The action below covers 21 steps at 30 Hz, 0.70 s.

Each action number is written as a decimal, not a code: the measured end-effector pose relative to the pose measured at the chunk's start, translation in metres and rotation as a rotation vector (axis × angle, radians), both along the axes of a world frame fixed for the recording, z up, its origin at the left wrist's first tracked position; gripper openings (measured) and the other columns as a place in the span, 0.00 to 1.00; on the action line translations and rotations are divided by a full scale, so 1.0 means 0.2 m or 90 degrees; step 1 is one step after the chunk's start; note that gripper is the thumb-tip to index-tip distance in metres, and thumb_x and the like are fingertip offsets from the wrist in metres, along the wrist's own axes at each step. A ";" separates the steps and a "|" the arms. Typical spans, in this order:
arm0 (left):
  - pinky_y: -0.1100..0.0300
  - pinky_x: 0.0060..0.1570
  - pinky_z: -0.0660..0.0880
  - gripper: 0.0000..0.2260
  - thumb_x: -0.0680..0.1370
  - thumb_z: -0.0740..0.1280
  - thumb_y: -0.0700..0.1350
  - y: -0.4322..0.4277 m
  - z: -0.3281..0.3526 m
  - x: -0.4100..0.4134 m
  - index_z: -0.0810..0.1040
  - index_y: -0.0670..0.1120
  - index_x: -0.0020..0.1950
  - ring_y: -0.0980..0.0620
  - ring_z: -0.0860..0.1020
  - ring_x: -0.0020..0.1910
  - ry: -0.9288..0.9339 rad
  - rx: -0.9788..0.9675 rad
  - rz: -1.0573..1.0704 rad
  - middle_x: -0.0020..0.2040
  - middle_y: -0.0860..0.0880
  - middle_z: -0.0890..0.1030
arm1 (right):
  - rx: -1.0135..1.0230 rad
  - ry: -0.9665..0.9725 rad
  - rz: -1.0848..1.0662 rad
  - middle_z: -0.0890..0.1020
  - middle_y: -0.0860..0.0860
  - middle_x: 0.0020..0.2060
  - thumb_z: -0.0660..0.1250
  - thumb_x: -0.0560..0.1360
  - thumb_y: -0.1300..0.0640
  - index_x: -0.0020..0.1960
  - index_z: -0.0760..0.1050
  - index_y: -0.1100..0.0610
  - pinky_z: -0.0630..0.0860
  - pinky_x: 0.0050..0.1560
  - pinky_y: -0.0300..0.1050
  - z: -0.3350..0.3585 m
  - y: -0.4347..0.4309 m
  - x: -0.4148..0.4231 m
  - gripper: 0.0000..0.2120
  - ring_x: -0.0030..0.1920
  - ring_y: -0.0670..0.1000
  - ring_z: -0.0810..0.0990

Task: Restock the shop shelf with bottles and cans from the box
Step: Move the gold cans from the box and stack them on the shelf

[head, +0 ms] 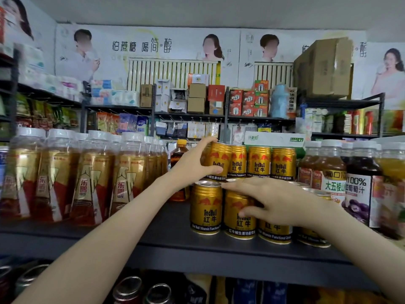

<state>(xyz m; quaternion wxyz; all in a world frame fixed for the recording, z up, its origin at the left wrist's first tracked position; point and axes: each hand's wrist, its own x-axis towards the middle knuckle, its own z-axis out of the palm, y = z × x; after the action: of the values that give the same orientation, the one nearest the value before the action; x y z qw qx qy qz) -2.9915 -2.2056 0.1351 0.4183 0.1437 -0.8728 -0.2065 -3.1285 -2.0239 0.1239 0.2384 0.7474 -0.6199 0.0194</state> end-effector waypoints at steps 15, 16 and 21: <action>0.53 0.69 0.65 0.36 0.74 0.73 0.48 -0.03 -0.04 0.05 0.56 0.62 0.75 0.49 0.68 0.70 0.008 0.100 -0.033 0.72 0.51 0.68 | -0.029 0.020 -0.028 0.63 0.40 0.73 0.65 0.74 0.39 0.77 0.44 0.40 0.64 0.67 0.40 -0.05 0.00 0.01 0.40 0.71 0.44 0.63; 0.58 0.68 0.62 0.38 0.74 0.72 0.47 -0.02 -0.05 0.06 0.53 0.61 0.76 0.49 0.65 0.72 -0.003 0.100 -0.031 0.75 0.51 0.63 | -0.031 0.018 -0.038 0.63 0.41 0.74 0.64 0.74 0.39 0.77 0.44 0.41 0.63 0.67 0.40 -0.05 0.00 0.00 0.40 0.71 0.45 0.64; 0.76 0.49 0.67 0.42 0.75 0.71 0.44 -0.03 -0.07 0.06 0.46 0.61 0.77 0.61 0.66 0.64 0.004 0.090 -0.028 0.78 0.52 0.56 | -0.021 -0.005 -0.055 0.63 0.42 0.74 0.66 0.75 0.41 0.77 0.47 0.43 0.61 0.67 0.39 -0.04 0.00 0.01 0.39 0.72 0.45 0.63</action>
<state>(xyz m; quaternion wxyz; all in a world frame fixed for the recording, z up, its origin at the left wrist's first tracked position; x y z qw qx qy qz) -2.9801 -2.2117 0.1216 0.4053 0.1530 -0.8576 -0.2772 -3.1258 -2.0237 0.1166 0.2489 0.7158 -0.6520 0.0220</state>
